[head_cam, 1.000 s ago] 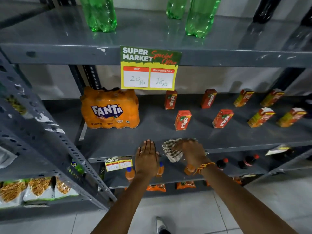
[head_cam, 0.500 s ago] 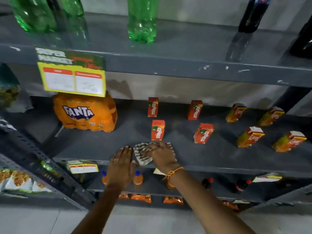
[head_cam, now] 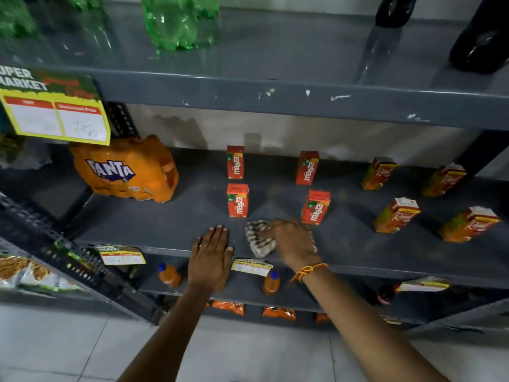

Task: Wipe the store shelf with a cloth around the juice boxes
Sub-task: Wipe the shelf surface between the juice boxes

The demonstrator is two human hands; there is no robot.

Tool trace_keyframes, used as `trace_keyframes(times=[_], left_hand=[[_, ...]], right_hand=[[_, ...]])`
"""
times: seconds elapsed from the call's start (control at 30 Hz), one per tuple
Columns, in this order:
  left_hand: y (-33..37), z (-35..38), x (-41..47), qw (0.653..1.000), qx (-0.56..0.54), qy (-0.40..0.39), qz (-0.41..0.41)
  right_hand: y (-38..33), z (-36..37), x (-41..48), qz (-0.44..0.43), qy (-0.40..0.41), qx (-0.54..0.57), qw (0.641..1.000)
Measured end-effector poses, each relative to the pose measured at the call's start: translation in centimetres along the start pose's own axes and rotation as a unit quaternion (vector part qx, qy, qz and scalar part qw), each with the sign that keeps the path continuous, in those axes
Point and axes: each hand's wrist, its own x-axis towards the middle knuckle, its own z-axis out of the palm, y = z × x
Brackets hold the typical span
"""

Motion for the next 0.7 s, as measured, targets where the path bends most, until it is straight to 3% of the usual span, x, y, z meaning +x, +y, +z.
trace_keyframes(times=[0.1,0.23,0.4,0.47,0.57,0.7], left_hand=[[0.6,0.3,0.0,1.000,0.006,-0.006,0.020],[0.8,0.2,0.5,1.000,0.002,0.001,0.024],[2.1,1.3,1.0,0.998,-0.011,-0.042,0.053],[3.3,1.7,1.3,0.996,-0.008,-0.055,0.074],[5.2,2.0,1.6,0.994,-0.009,-0.052,0.091],[7.1,2.5,2.1,0.993,0.000,-0.049,0.109]], right_hand=[[-0.5,2.0,0.1,-0.084,-0.026,0.001,0.996],[1.8,3.4,-0.8,-0.079,0.007,0.010,0.997],[6.8,4.1,-4.1,-0.001,0.010,0.055,0.998],[8.2,3.9,-5.5,0.079,0.017,0.083,0.993],[7.3,2.7,-5.6,0.210,0.056,0.030,0.976],[3.7,1.9,-3.3,0.081,0.085,0.078,0.990]])
